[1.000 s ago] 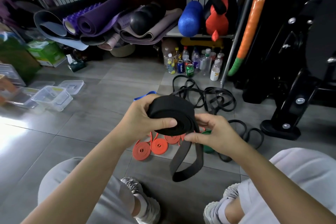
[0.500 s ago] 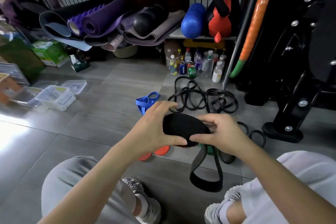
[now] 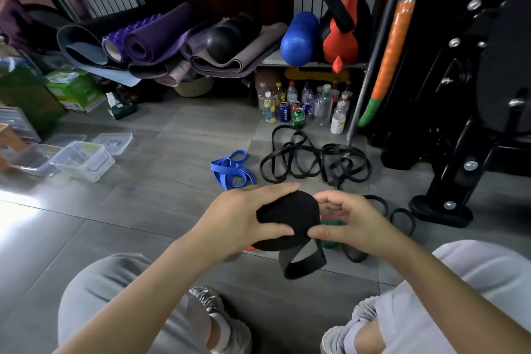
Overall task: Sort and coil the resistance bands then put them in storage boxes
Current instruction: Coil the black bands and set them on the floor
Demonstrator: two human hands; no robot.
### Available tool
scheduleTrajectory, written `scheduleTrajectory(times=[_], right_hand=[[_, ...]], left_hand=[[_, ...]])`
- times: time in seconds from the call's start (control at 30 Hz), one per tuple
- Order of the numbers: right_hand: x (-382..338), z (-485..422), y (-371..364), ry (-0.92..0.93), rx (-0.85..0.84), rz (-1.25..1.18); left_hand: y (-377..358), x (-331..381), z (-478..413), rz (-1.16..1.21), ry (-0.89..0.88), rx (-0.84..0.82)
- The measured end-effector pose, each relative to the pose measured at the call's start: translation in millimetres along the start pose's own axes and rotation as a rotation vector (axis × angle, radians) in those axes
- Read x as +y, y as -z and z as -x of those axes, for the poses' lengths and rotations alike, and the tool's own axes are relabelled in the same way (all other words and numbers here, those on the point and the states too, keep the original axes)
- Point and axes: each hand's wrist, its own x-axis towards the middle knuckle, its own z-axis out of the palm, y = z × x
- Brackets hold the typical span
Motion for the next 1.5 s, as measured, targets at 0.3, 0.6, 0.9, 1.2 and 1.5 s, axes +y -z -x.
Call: scheduleTrajectory(times=[0.3, 0.6, 0.9, 1.2, 1.5], right_hand=[[-8, 2, -10, 0.074, 0.07, -0.253], [-19, -7, -6, 0.069, 0.084, -0.127], [-21, -20, -10, -0.004, 0.029, 0.04], [-8, -14, -1, 0.006, 0.105, -0.106], [-7, -17, -2, 0.099, 0.233, -0.061]], left_hand=[[-11, -2, -1, 0.678, 0.056, 0.404], [6, -1, -5, 0.206, 0.131, 0.164], [10, -2, -17, -0.275, 0.043, -0.121], [1, -10, -5, 0.289, 0.169, 0.201], [-18, -15, -7, 0.601, 0.244, 0.407]])
